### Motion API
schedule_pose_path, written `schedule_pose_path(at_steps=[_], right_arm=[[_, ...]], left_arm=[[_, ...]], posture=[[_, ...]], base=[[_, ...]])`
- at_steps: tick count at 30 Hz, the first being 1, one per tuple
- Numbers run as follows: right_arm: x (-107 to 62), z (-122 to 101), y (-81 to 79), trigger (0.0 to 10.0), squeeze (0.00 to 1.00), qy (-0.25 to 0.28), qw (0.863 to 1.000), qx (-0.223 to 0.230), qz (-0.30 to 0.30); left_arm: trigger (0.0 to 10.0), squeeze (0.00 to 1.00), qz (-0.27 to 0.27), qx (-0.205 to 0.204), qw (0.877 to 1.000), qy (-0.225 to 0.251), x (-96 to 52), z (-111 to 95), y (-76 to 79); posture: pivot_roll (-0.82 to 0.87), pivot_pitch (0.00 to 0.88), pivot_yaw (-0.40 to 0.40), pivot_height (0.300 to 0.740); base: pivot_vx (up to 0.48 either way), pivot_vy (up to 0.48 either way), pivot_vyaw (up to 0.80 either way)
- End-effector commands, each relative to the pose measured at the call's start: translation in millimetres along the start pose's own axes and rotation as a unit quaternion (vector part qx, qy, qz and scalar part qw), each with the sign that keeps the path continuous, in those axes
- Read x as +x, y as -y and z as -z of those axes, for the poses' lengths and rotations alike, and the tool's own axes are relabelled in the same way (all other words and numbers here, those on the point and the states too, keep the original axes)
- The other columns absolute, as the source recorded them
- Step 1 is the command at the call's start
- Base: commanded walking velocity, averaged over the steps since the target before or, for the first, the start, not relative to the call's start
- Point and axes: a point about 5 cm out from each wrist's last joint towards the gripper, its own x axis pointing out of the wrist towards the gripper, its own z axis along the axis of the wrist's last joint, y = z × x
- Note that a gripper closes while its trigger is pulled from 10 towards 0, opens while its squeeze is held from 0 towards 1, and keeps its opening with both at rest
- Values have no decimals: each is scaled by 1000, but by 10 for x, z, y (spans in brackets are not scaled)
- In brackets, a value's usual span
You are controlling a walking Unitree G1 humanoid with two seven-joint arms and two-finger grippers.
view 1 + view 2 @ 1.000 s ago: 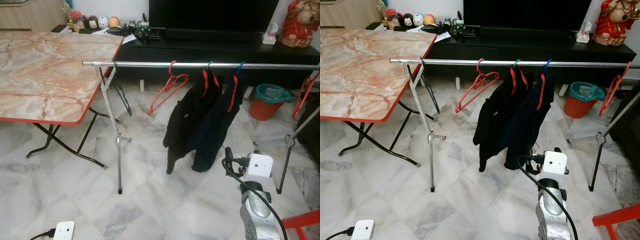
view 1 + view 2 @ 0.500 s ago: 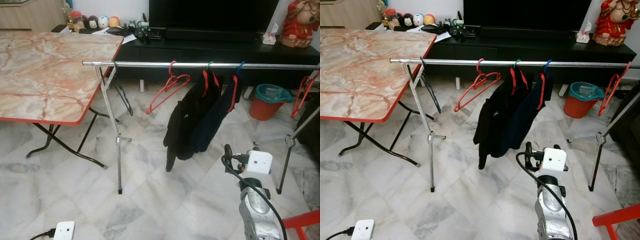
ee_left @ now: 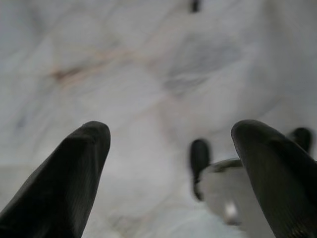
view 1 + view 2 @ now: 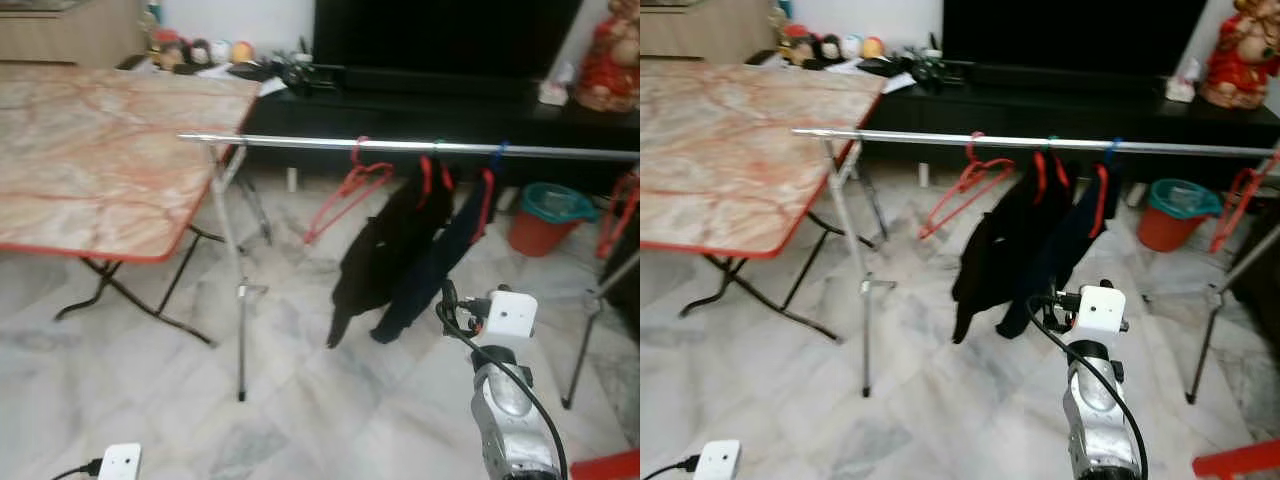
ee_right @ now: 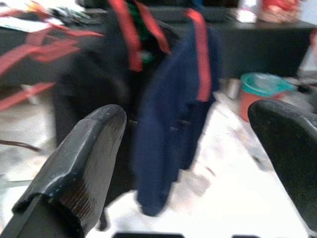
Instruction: Hang hanger
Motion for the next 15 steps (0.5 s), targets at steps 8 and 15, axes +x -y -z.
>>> schedule_pose_path(at_steps=[8,15], right_arm=[[31,-6,18,10000,0,-5,1000,4,11],[60,-25,14,10000,0,-3,1000,5,11]], left_arm=[[10000,0,1,6,1000,-7,-11,32,-30],[10000,0,3,7,1000,-8,-12,40,-25]], posture=[[-81,0,-44,740],[-80,0,-47,740]], base=[[276,0,0],[274,0,0]])
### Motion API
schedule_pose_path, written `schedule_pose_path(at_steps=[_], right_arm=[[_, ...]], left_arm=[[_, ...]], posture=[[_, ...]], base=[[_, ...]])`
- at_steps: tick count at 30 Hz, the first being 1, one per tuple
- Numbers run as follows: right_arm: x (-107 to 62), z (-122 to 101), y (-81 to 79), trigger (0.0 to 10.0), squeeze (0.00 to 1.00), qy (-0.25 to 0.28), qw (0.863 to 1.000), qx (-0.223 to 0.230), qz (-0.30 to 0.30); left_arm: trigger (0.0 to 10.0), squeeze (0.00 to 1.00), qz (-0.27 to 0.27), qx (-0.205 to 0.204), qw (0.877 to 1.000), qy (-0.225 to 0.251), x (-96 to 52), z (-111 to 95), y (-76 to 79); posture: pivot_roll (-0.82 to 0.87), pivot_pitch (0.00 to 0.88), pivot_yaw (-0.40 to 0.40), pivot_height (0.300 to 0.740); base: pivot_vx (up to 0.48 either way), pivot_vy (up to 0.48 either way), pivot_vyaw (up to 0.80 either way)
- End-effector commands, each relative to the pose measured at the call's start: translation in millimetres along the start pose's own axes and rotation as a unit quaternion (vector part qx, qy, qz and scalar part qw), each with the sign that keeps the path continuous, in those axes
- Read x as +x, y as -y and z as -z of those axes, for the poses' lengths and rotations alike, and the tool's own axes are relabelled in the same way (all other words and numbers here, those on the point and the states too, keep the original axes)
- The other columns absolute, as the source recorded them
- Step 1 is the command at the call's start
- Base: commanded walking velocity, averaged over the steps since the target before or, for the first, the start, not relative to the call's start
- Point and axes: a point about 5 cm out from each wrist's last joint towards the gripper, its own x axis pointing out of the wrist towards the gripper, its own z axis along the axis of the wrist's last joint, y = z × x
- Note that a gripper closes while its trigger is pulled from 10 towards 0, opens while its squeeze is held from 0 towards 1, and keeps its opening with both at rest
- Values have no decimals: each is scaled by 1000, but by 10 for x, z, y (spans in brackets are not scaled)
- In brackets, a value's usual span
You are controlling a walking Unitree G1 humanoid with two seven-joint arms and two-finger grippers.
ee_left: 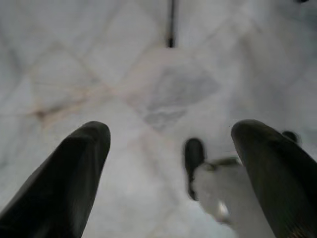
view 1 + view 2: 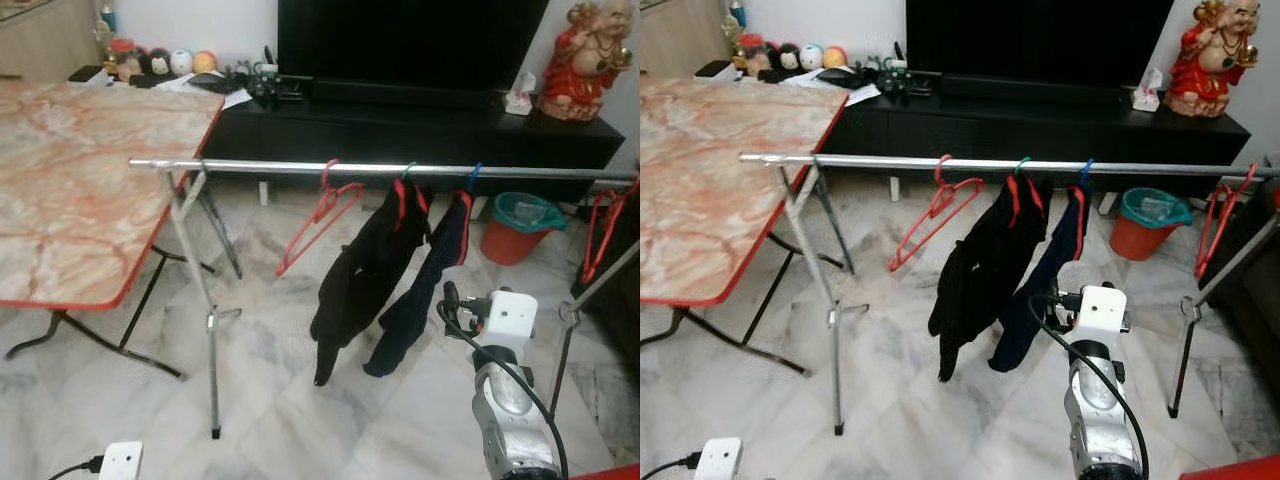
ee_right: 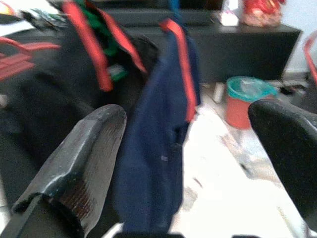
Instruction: Hang hanger
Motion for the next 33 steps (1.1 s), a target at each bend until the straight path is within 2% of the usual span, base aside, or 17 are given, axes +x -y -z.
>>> schedule_pose_path(at_steps=[1,33], right_arm=[[24,-31,-24,10000,0,3,1000,5,1],[61,37,84,10000,0,-26,998,22,50]], left_arm=[[10000,0,-7,7,1000,-7,-16,27,-64],[10000,0,-4,10,1000,-9,-16,30,-62]], posture=[[-80,0,-47,740],[-78,0,-49,740]], base=[[274,0,0],[277,0,0]])
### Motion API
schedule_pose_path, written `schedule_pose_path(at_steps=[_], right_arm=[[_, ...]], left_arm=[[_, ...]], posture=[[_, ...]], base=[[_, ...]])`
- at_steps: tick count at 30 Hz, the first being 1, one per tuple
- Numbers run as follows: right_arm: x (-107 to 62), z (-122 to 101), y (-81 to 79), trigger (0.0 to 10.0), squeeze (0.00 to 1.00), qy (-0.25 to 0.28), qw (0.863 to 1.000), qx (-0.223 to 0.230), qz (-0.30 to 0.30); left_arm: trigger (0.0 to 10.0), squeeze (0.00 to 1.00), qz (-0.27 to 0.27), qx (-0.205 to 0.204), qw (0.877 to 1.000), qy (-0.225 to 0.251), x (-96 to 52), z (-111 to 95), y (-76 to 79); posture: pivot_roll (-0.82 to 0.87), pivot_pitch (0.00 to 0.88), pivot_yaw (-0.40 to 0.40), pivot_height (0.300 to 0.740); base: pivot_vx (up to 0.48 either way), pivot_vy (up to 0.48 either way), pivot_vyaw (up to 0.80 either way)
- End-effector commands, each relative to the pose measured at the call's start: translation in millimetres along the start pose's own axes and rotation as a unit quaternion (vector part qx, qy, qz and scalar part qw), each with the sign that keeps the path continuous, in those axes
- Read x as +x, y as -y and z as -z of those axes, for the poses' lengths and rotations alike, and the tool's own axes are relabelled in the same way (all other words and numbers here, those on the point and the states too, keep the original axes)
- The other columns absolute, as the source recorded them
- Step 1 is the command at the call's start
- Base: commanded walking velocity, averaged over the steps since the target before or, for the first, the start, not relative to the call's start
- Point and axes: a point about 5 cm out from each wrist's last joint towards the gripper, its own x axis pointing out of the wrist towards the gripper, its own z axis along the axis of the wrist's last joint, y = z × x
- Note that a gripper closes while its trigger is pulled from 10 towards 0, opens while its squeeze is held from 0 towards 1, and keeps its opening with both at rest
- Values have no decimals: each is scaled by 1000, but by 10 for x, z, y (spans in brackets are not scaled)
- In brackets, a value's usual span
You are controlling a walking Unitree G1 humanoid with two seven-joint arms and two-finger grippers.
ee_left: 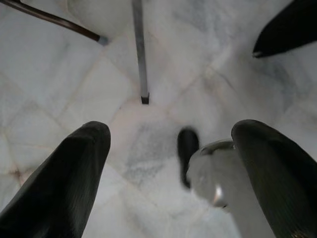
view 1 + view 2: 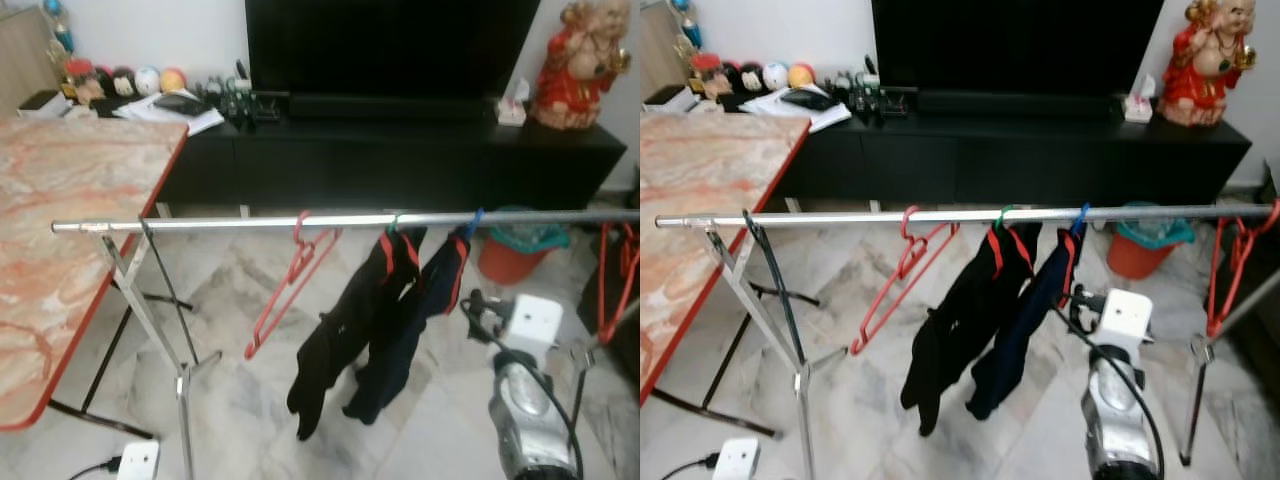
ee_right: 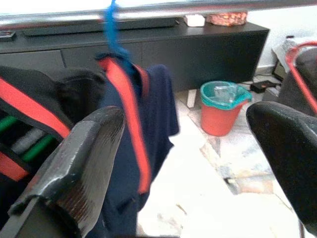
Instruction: Hang hanger
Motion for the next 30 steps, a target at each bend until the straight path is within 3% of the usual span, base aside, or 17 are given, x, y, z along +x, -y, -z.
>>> schedule_pose_path(at_steps=[1,6,16,30], right_arm=[[2,3,-56,10000,0,-4,1000,5,-4],[8,-3,-57,10000,0,-4,1000,5,-5],[38,-27,-57,10000,0,-3,1000,7,-4],[116,-28,-173,10000,0,-27,998,-1,-58]], left_arm=[[10000,0,-7,6,1000,-7,-13,24,-54],[10000,0,-7,6,1000,-7,-13,18,-57],[10000,0,-7,7,1000,-6,-11,9,-61],[10000,0,-7,7,1000,-7,-9,8,-56]], posture=[[-77,0,-49,740],[-77,0,-49,740],[-78,0,-48,740],[-78,0,-50,740]], base=[[277,0,0],[269,0,0],[0,0,0],[0,0,0]])
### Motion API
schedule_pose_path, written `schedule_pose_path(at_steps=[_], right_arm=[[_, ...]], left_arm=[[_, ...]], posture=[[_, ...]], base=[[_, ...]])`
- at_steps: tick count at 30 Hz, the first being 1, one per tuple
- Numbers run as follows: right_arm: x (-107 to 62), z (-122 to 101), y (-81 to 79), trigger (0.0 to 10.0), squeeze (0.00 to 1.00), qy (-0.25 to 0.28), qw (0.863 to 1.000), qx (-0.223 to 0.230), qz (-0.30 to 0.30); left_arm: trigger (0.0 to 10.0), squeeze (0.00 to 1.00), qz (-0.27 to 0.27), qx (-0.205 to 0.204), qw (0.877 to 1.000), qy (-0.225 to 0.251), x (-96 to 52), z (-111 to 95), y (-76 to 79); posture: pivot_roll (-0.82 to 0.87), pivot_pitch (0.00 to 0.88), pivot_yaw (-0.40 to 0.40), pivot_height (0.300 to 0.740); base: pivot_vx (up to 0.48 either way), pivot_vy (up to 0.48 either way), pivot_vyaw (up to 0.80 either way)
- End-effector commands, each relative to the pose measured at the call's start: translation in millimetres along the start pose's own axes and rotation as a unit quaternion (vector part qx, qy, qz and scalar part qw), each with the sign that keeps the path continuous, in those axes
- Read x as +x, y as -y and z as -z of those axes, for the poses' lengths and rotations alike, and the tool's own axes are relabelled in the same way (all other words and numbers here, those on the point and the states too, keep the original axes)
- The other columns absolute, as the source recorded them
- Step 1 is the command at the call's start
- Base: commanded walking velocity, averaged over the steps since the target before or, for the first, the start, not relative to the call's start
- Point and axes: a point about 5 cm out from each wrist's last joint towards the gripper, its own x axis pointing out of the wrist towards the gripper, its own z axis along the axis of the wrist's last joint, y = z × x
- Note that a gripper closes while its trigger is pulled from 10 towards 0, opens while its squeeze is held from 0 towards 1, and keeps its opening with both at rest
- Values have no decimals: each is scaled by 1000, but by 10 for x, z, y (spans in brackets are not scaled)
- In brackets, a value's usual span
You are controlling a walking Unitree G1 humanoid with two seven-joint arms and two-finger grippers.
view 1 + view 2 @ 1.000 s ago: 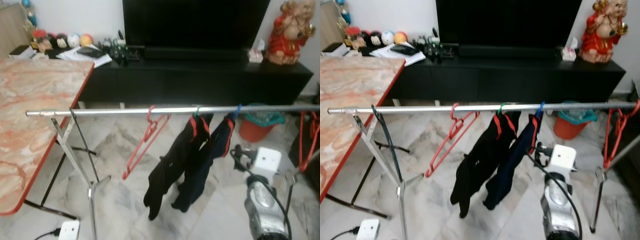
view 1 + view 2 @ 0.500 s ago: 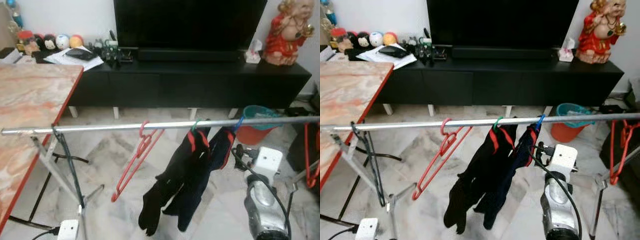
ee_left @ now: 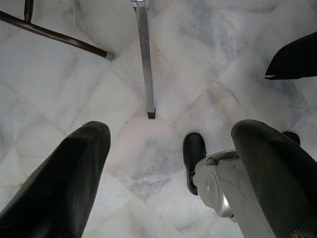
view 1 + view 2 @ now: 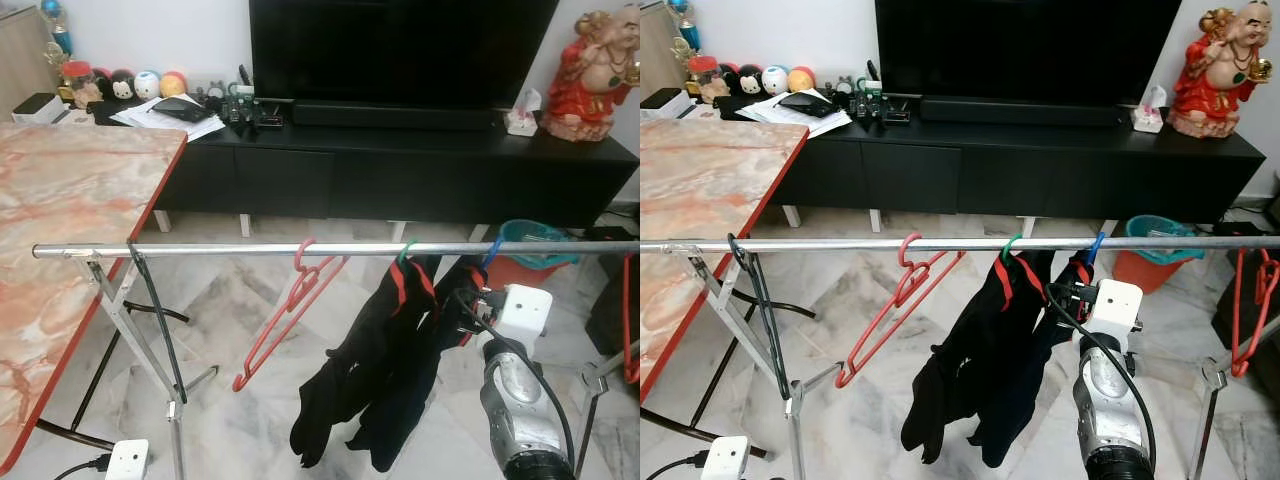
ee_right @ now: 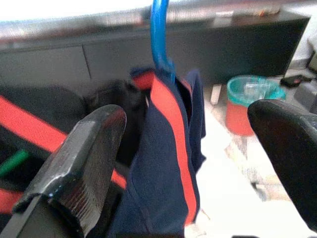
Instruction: Hang hanger
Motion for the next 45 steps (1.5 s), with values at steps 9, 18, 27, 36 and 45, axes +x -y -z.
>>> schedule_pose_path(at_steps=[9,18,27,36,45], right_arm=[[220,-78,-69,10000,0,-66,997,5,-33],[256,-72,-136,10000,0,-96,993,-15,-65],[197,1,-115,10000,0,-105,994,-13,-38],[149,207,-17,10000,0,-154,988,-18,-9],[133,270,11,0,0,-167,986,-14,3]], left_arm=[[10000,0,3,5,1000,-10,1,22,16],[10000,0,7,9,1000,-11,2,21,21],[10000,0,14,8,1000,-15,5,22,35],[10000,0,16,17,1000,-15,7,13,38],[10000,0,16,19,1000,-16,8,11,38]], posture=[[-90,0,-36,740],[-104,0,-29,740],[-116,0,-24,740],[-110,0,-27,740],[-105,0,-28,740]], base=[[0,0,0],[0,0,0],[0,0,0],[0,0,0],[0,0,0]])
